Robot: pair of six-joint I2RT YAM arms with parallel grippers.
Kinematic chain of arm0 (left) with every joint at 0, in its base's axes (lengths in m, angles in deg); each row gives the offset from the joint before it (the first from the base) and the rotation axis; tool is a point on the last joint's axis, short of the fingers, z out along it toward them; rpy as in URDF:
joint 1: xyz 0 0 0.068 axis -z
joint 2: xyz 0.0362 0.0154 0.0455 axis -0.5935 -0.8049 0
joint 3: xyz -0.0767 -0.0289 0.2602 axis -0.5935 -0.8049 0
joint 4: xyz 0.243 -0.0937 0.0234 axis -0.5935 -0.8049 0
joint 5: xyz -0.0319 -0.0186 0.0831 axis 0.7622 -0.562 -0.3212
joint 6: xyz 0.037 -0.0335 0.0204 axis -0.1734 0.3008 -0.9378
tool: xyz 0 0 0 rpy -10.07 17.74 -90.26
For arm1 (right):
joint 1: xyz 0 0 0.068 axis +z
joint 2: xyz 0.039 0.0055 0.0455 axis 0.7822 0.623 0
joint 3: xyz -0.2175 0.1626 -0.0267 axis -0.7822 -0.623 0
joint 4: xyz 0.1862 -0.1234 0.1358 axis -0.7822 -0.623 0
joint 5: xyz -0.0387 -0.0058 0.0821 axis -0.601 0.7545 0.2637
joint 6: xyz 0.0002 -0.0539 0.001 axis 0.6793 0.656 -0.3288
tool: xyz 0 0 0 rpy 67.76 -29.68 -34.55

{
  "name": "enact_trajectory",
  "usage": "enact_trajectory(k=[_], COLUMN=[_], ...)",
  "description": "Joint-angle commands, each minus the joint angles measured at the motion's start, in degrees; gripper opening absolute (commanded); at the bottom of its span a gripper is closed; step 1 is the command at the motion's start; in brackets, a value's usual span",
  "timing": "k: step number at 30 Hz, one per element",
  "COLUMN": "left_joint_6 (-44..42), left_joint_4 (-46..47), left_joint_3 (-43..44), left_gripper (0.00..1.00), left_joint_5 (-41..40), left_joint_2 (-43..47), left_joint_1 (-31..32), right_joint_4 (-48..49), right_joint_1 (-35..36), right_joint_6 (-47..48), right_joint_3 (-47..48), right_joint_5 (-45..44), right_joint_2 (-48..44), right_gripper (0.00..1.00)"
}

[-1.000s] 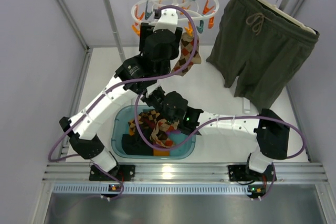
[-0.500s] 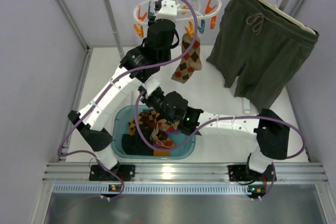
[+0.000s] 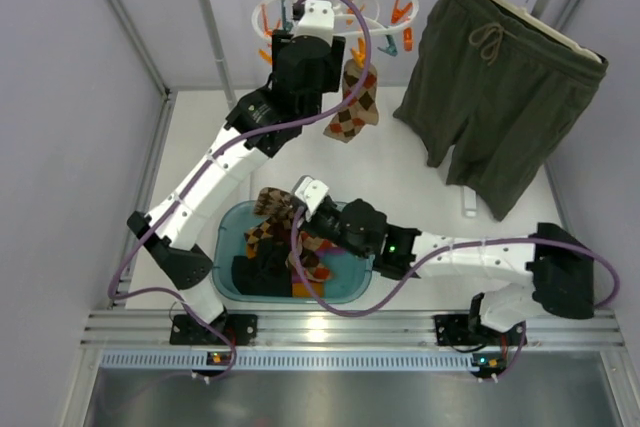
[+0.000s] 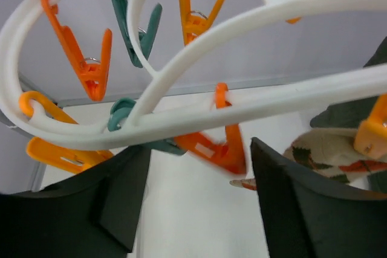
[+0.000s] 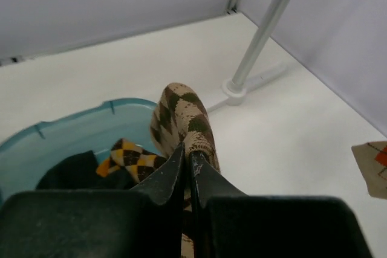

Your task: Remove the socks clipped to the hanger

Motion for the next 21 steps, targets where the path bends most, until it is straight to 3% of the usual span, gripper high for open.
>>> enact_trajectory(k=[1,4,5,8,12,18,21], left_joint_6=[3.3,5.0,5.6,7.9,10.3,13.4,14.2], left_joint_4=[1.1,1.1,1.2,1.2,1.2,1.2,1.1], left_joint_3=[-2.1,-5.2,-6.0,-9.6,-13.7,-21.1,-24.8], left_gripper=[0.77,0.93,0.96,0.98,0.98,0.98,0.98], left_joint_5=[4.1,7.4,8.4,12.3,16.4,20.5,22.2], left_joint_2=[5.5,9.0,10.0,14.3,19.3,28.7,32.8], left_joint_1=[-0.3,-0.2,-0.2,-0.2,-0.1,-0.1,-0.1], right_joint_4=[-2.8,-10.7,-16.1,-20.1,-17.3,-11.2,-9.3], right_joint_1=[2.3,2.3,2.3,2.3,2.3,1.4,1.2], right_joint_6=[-4.4,-6.6,-7.0,-8.6,-14.1,-22.9,-26.1], right_joint_3=[0.2,0.8,1.3,0.8,-3.9,-4.2,-3.6], right_joint_5=[8.6,15.1,17.2,26.4,21.2,16.7,15.5], right_joint_2=[-10.5,-13.1,-13.3,-13.8,-11.4,6.0,9.0], right_gripper=[0.0,0.0,0.0,0.0,0.0,0.0,0.0])
